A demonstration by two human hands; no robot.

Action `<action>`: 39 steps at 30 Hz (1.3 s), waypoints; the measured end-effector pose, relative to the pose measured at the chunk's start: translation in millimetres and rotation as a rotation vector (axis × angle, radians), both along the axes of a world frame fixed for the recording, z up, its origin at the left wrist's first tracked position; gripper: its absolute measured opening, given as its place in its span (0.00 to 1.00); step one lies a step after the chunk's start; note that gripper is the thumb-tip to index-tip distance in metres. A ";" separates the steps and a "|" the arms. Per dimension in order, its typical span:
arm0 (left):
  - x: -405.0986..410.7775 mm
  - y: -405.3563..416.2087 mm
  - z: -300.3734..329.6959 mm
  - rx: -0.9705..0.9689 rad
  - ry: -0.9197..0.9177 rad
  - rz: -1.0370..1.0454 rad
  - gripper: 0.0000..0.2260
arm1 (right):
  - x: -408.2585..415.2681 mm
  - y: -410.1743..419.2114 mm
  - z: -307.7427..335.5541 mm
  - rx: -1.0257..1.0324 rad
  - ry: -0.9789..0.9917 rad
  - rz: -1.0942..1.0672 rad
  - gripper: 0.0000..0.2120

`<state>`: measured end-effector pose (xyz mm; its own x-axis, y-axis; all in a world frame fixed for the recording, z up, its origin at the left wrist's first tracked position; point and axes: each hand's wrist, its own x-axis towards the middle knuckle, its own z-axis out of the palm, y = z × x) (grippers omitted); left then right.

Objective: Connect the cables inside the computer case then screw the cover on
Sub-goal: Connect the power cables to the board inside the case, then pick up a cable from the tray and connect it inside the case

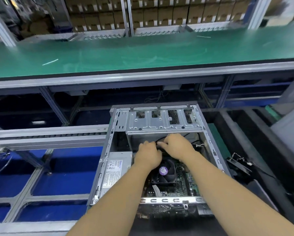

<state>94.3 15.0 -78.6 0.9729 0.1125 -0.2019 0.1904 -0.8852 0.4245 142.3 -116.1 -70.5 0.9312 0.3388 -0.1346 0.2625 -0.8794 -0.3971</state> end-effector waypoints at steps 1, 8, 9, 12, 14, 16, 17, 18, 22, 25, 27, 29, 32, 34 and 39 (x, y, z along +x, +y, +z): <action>-3.9 0.6 -0.9 0.005 -0.028 -0.020 0.15 | -5.9 0.0 4.4 0.011 -0.045 -0.033 0.27; -18.4 -7.6 0.7 0.045 -0.111 -0.082 0.15 | -46.8 -12.7 13.1 0.213 0.025 0.040 0.20; -19.0 -8.3 2.4 0.030 -0.125 -0.081 0.15 | -52.2 -16.1 13.2 0.233 0.044 0.077 0.26; -22.5 -7.7 7.4 -0.069 -0.195 -0.047 0.11 | -61.1 -22.4 18.4 0.259 -0.030 0.099 0.23; -23.9 -12.2 14.6 -0.100 -0.275 -0.021 0.10 | -61.7 -30.1 25.6 0.289 -0.119 0.075 0.16; -21.0 -27.0 25.8 -0.110 -0.363 -0.012 0.09 | -60.0 -42.3 34.1 0.362 -0.190 0.015 0.14; -18.0 -38.7 32.4 -0.116 -0.394 -0.013 0.10 | -58.4 -50.3 37.5 0.408 -0.222 -0.016 0.14; -14.6 -53.1 39.6 -0.126 -0.413 -0.016 0.10 | -56.9 -59.6 40.6 0.451 -0.254 -0.060 0.14; 1.2 -125.2 63.7 -0.133 -0.504 -0.085 0.10 | -51.0 -116.1 40.5 0.559 -0.411 -0.254 0.15; 7.6 -183.6 66.9 -0.008 -0.537 -0.216 0.12 | -48.4 -173.3 21.4 0.456 -0.381 -0.429 0.17; 8.7 -217.9 61.5 0.087 -0.477 -0.313 0.13 | -50.9 -210.7 3.6 0.318 -0.318 -0.536 0.20; 9.5 -246.2 50.7 0.158 -0.363 -0.392 0.13 | -59.1 -244.5 -14.6 0.092 -0.268 -0.606 0.22; 5.7 -281.3 31.1 0.197 -0.223 -0.458 0.12 | -76.0 -287.2 -38.2 -0.215 -0.156 -0.718 0.27; -1.8 -304.3 17.7 0.188 -0.161 -0.491 0.12 | -86.1 -312.0 -49.6 -0.334 -0.045 -0.801 0.31; -22.1 -350.5 -10.7 0.138 -0.041 -0.534 0.12 | -102.9 -360.4 -68.4 -0.453 0.229 -0.887 0.36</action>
